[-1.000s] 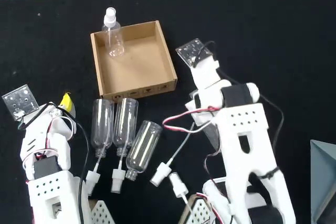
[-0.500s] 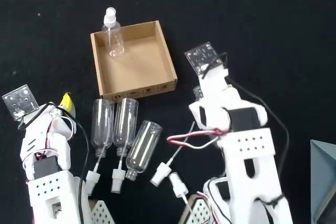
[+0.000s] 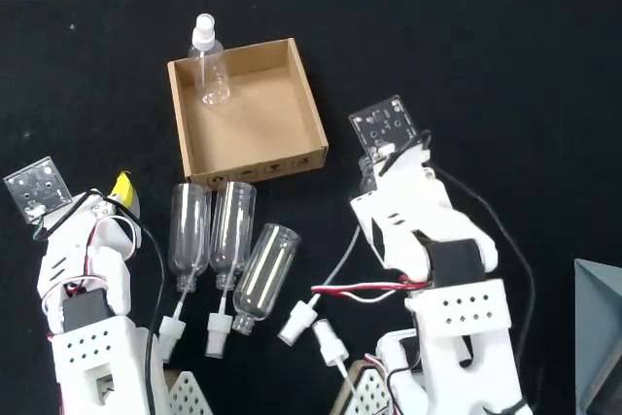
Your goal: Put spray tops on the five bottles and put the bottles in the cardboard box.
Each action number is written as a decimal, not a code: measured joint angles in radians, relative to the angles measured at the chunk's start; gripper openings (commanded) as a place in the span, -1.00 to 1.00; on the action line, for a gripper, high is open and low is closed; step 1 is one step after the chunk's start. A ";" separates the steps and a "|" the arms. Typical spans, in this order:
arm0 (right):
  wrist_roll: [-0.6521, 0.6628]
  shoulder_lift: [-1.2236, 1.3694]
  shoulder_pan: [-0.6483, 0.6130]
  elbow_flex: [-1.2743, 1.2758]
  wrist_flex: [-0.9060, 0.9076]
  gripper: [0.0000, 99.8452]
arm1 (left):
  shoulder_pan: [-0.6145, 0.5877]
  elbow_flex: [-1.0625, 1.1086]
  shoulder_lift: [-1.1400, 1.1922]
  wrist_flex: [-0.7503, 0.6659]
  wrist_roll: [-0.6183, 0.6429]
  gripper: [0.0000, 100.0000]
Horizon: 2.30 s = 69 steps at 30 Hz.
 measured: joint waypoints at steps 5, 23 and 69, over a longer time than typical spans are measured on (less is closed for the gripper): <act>-0.037 -0.003 0.000 0.031 -0.063 -0.85 | 0.000 0.000 0.000 0.000 0.000 -0.59; -0.199 -0.005 0.212 0.048 -0.158 -0.85 | 0.201 -0.123 0.000 0.232 -0.199 -0.59; -0.292 -0.005 0.342 0.092 -0.265 -0.85 | 1.151 -0.333 -0.002 0.664 -0.269 -0.59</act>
